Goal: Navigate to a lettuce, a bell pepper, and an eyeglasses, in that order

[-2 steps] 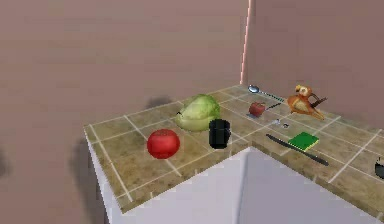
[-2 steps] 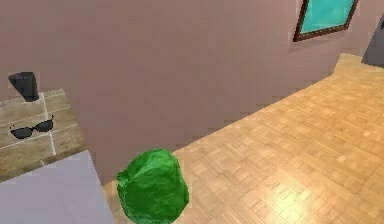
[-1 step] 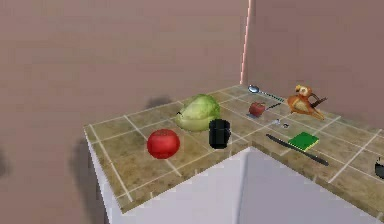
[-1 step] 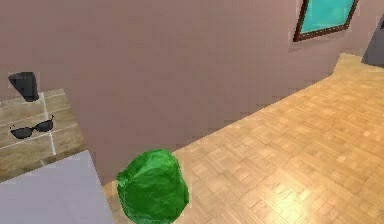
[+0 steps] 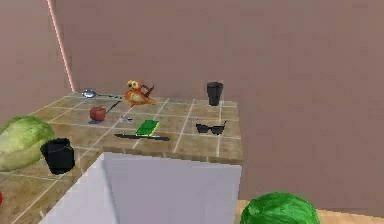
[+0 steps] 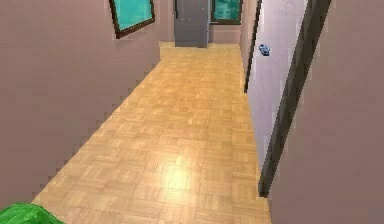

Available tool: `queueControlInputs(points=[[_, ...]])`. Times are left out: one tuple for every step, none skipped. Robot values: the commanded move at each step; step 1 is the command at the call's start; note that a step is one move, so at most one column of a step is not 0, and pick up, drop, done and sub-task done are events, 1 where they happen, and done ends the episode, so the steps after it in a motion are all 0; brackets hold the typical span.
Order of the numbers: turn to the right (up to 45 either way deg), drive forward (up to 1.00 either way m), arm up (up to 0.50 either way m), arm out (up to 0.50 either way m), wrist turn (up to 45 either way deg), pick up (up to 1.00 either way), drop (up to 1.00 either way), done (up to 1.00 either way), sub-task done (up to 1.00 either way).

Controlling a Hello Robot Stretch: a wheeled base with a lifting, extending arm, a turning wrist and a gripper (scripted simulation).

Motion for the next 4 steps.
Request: queueControlInputs(points=[[3.0, 0.0, 0.0, 0.0, 0.0, 0.0, 0.0, 0.0, 0.0], [0.0, 0.25, 0.0, 0.0, 0.0, 0.0, 0.0, 0.0, 0.0], [-36.0, 0.0, 0.0, 0.0, 0.0, 0.0, 0.0, 0.0, 0.0], [0.0, 0.0, 0.0, 0.0, 0.0, 0.0, 0.0, 0.0, 1.0]])
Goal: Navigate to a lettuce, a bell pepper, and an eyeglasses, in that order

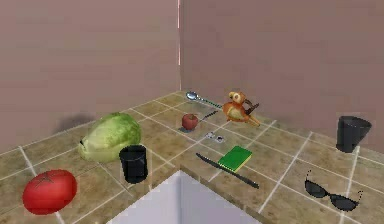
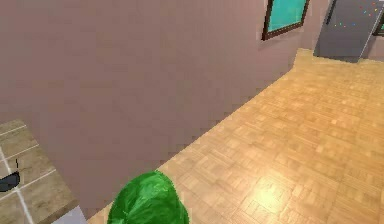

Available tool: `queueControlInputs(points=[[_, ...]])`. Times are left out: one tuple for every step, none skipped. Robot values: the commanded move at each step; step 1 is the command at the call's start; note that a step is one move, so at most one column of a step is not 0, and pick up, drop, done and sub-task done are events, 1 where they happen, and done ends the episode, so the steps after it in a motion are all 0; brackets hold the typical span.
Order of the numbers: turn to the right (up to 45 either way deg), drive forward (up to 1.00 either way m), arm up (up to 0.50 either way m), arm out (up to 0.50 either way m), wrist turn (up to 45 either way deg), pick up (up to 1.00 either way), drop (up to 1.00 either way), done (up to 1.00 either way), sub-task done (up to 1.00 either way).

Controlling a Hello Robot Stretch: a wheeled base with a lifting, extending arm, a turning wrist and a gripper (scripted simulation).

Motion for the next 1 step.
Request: queueControlInputs(points=[[39.0, 0.0, 0.0, 0.0, 0.0, 0.0, 0.0, 0.0, 0.0]])
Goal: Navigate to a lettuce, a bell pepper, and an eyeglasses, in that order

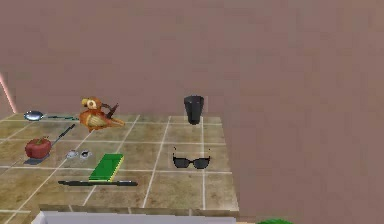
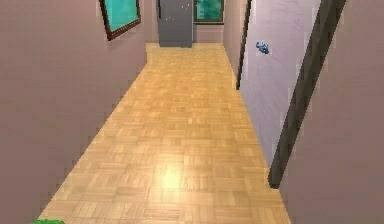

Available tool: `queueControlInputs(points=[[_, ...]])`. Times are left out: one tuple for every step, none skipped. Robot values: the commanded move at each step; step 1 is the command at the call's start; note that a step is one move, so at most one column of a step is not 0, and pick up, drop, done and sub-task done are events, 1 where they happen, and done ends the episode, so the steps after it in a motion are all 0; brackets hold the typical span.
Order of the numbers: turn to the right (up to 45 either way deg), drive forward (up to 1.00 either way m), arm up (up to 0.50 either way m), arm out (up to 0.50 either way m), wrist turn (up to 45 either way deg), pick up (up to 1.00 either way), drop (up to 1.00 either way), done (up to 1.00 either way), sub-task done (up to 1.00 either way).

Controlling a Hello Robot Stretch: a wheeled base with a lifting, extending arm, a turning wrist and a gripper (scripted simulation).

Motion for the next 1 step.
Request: queueControlInputs(points=[[0.0, 0.0, 0.0, 0.0, 0.0, 0.0, 0.0, 1.0, 0.0]])
